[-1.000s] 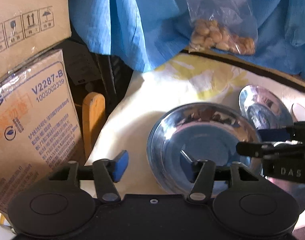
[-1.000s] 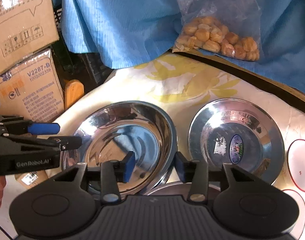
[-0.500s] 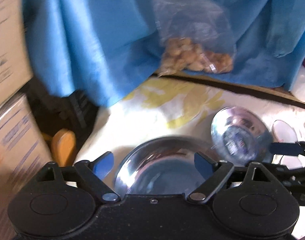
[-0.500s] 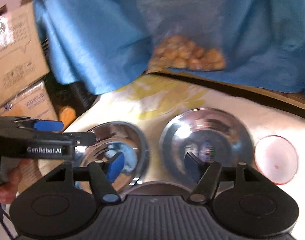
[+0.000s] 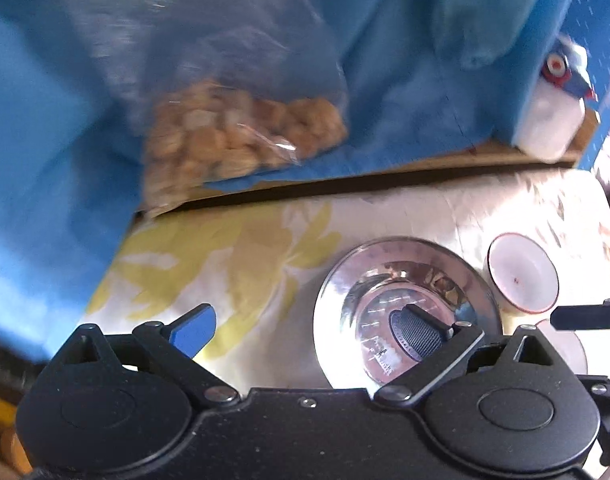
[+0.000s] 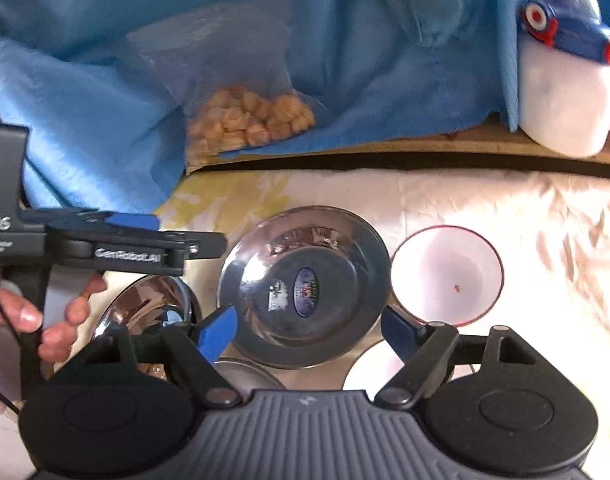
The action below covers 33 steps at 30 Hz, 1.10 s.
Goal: Organize plates and bowls
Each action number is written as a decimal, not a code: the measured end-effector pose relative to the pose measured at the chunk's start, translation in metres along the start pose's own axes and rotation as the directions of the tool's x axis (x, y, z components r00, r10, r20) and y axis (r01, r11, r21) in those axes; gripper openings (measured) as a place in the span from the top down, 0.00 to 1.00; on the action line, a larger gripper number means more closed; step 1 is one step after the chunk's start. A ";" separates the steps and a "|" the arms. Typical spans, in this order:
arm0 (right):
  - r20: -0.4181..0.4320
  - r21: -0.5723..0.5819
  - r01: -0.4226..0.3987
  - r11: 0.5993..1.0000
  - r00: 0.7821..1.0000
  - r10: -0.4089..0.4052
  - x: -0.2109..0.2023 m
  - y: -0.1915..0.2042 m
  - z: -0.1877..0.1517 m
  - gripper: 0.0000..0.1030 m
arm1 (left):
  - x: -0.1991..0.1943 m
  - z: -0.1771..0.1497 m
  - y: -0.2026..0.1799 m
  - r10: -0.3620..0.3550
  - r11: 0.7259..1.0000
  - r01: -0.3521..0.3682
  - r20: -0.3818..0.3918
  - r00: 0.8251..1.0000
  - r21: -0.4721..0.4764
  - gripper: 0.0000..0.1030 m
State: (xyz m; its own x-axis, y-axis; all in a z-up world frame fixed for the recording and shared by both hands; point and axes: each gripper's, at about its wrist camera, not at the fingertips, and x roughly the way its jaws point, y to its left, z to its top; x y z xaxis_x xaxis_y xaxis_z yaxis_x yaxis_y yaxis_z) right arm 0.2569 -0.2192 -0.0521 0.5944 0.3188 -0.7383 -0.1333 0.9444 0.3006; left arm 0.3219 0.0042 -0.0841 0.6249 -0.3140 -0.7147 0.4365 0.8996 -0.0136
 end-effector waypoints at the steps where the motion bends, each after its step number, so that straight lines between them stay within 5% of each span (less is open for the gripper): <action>1: -0.004 0.001 0.001 1.000 1.000 -0.001 0.002 -0.001 0.000 0.18 | 0.006 0.003 -0.002 -0.005 1.000 0.005 -0.015 1.000 0.019 0.04; 17: -0.069 0.069 -0.003 0.998 0.998 0.008 0.029 -0.009 0.009 0.05 | 0.055 0.012 0.001 -0.103 0.991 0.114 -0.148 0.984 0.071 0.02; 24: -0.091 0.086 -0.003 0.996 0.996 0.011 0.036 -0.010 0.012 0.01 | 0.062 0.014 0.008 -0.239 0.970 0.245 -0.202 0.950 0.003 0.01; 33: -0.127 0.108 -0.019 0.994 0.991 0.033 0.049 -0.007 0.017 0.01 | 0.069 0.014 0.009 -0.251 0.966 0.259 -0.252 0.934 -0.003 0.01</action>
State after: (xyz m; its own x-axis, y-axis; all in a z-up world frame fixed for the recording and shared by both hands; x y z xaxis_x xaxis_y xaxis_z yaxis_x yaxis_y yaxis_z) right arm 0.3009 -0.2115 -0.0803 0.4838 0.3570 -0.7991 -0.0578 0.9241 0.3778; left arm 0.3778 -0.0141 -0.1236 0.3108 -0.4428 -0.8410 0.5814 0.7886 -0.2003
